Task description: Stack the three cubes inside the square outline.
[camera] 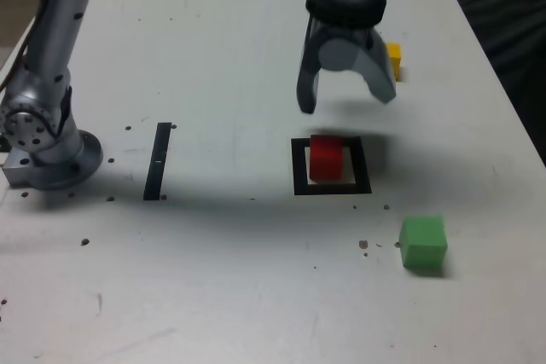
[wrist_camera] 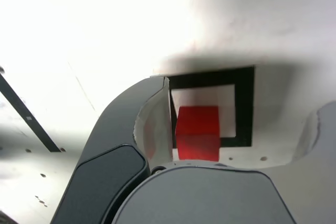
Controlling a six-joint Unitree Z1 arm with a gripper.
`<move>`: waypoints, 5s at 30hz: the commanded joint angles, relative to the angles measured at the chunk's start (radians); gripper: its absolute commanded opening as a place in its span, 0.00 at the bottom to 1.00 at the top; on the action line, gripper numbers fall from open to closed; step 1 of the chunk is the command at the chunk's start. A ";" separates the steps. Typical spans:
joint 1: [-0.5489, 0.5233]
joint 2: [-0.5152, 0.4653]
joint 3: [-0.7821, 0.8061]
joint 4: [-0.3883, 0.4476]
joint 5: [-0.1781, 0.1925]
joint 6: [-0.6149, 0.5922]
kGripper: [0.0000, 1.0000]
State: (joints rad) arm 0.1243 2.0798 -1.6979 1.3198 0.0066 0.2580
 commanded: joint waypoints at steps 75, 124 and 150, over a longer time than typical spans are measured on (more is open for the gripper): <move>0.248 0.484 -0.793 0.282 0.096 0.342 0.26; -0.041 -0.131 0.048 0.004 -0.005 0.019 0.26; -0.156 -0.145 0.196 -0.150 -0.050 -0.054 0.26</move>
State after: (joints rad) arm -0.0311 1.9322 -1.5043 1.1720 -0.0436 0.2055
